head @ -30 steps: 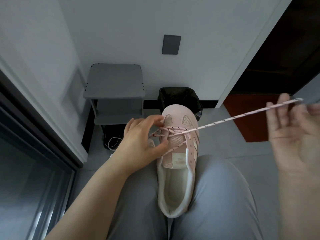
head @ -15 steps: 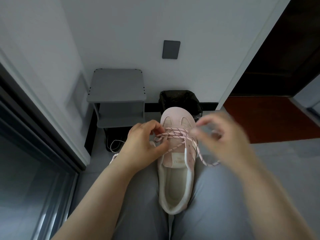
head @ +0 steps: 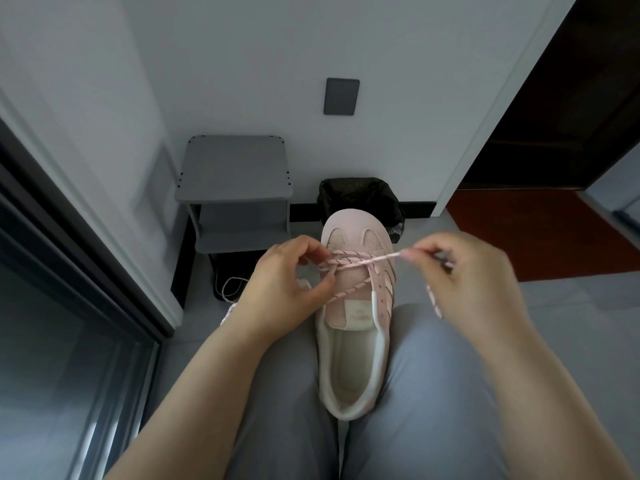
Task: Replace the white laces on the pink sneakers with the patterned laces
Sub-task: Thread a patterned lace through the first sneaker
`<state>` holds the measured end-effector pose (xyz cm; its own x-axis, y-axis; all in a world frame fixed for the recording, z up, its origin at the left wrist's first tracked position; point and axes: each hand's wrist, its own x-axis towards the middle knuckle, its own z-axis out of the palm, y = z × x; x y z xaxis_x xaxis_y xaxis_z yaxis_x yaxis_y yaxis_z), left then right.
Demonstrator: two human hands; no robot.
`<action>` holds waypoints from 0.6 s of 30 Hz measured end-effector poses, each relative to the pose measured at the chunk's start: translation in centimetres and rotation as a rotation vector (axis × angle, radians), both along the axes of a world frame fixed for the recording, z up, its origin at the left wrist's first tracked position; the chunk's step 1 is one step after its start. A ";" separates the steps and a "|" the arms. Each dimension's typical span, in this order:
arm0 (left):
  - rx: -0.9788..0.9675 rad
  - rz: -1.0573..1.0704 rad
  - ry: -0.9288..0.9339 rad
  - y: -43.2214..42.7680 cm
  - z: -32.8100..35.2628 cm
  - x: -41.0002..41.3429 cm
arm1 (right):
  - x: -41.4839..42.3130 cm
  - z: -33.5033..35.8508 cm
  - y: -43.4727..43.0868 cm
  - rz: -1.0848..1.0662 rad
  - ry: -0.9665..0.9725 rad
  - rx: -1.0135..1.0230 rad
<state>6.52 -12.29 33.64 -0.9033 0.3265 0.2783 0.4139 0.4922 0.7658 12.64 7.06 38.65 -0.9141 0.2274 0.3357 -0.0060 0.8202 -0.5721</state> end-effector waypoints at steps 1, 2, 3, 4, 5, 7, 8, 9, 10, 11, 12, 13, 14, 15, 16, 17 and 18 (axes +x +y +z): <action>0.005 0.004 0.003 0.0 0.0 0.1 | 0.2 0.0 0.6 -0.035 0.033 -0.051; 0.010 0.005 0.009 0.1 -0.1 0.1 | 0.5 0.1 1.3 -0.068 0.059 -0.104; 0.018 0.003 0.012 0.1 -0.1 0.1 | 0.7 0.1 1.8 -0.096 0.083 -0.172; 0.030 -0.004 0.006 0.1 0.0 0.2 | 0.9 0.2 2.2 -0.120 0.104 -0.222; 0.040 -0.016 -0.013 0.2 0.1 0.2 | 1.1 0.1 2.4 -0.144 0.119 -0.250; 0.037 -0.068 -0.084 0.1 0.4 0.4 | 1.1 0.0 2.4 -0.177 0.110 -0.266; 0.015 -0.103 -0.130 0.0 0.6 0.6 | 1.1 -0.1 2.2 -0.167 0.081 -0.261; -0.027 -0.131 -0.167 -0.1 0.9 0.7 | 1.1 -0.2 2.1 -0.143 0.032 -0.253; -0.096 -0.150 -0.192 -0.2 1.1 0.8 | 1.1 -0.2 2.1 -0.107 -0.028 -0.243; -0.180 -0.162 -0.216 -0.5 1.3 0.9 | 1.1 -0.1 2.1 -0.076 -0.095 -0.223; -0.265 -0.173 -0.244 -0.7 1.6 0.9 | 1.1 -0.2 2.4 -0.062 -0.149 -0.172; -0.333 -0.188 -0.269 -0.9 1.8 0.9 | 1.1 -0.1 2.7 -0.069 -0.178 -0.107; -0.375 -0.209 -0.276 -1.1 2.0 0.9 | 1.0 -0.2 3.0 -0.095 -0.175 -0.050; -0.395 -0.229 -0.264 -1.4 2.3 0.7 | 1.1 -0.2 3.2 -0.122 -0.150 -0.023; -0.393 -0.239 -0.232 -1.7 2.7 0.6 | 1.1 -0.2 3.1 -0.135 -0.123 -0.023; -0.359 -0.235 -0.186 -2.0 3.1 0.3 | 1.2 -0.2 2.9 -0.119 -0.109 -0.060; -0.292 -0.218 -0.142 -2.3 3.6 0.0 | 1.3 -0.2 2.5 -0.067 -0.113 -0.126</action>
